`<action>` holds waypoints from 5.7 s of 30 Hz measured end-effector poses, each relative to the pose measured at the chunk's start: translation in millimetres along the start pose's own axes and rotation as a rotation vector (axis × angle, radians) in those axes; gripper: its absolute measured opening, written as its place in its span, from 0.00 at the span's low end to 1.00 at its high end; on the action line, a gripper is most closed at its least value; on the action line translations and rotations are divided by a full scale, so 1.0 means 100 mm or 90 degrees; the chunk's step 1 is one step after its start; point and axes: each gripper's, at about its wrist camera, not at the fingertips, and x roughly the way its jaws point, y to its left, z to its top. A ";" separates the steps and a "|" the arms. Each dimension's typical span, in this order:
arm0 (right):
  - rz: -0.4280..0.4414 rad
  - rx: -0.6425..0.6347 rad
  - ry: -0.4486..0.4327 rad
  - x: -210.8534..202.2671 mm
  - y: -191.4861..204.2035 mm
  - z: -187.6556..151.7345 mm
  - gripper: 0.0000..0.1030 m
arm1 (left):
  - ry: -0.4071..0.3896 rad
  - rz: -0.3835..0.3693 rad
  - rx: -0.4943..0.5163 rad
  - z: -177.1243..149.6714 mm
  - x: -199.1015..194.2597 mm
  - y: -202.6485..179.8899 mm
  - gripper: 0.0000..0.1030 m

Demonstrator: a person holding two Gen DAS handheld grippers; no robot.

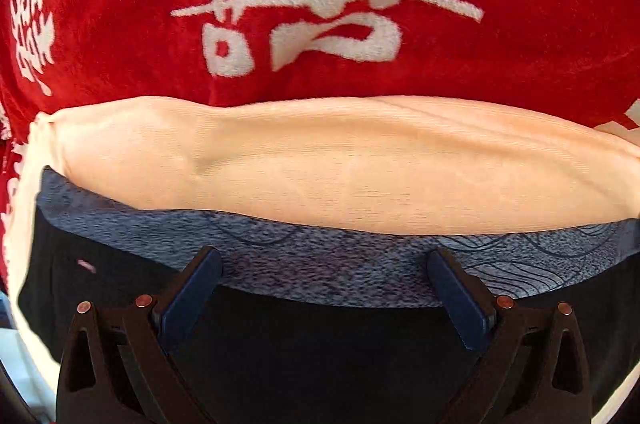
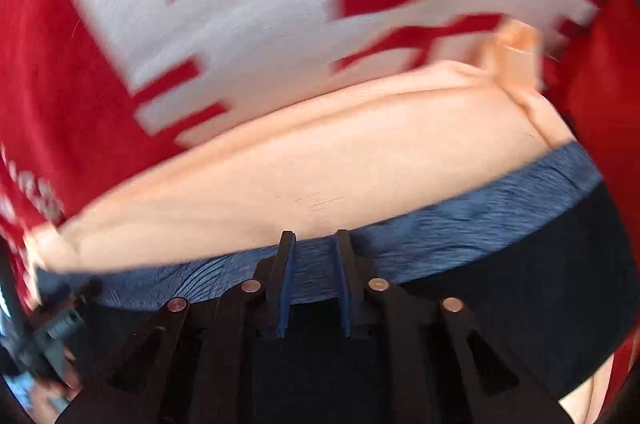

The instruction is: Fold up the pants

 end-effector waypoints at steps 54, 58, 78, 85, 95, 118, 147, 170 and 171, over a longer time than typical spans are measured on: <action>0.193 0.308 -0.068 -0.72 -1.51 -1.24 0.42 | 0.070 -0.111 0.159 -1.01 -1.11 -3.22 1.00; 0.141 0.303 -0.094 -0.85 -1.51 -1.12 0.42 | 0.071 -0.108 0.159 -0.98 -1.04 -3.24 1.00; 0.223 0.351 -0.028 -0.78 -1.56 -1.18 0.50 | 0.072 -0.096 0.151 -1.14 -1.13 -3.38 1.00; 0.261 0.347 -0.089 -0.72 -1.54 -1.09 0.50 | 0.068 -0.101 0.151 -1.09 -1.03 -3.17 1.00; 0.285 0.377 -0.093 -0.61 -1.42 -0.75 0.13 | 0.060 -0.103 0.152 -1.13 -0.99 -3.13 1.00; 0.158 0.003 -0.139 -1.44 -0.07 -0.54 0.13 | 0.025 -0.206 0.203 -1.17 -1.05 -3.09 0.83; -0.005 -0.397 -0.022 -0.79 2.61 -2.15 0.59 | 0.045 -0.184 0.021 -0.78 -0.77 0.61 0.83; 0.373 0.387 0.096 -0.28 0.53 -1.62 0.05 | 0.167 -0.392 0.124 -0.85 -0.91 -0.74 0.42; 0.371 0.360 0.098 -0.35 0.58 -1.61 0.05 | 0.154 -0.387 0.130 -0.88 -0.98 -0.70 0.42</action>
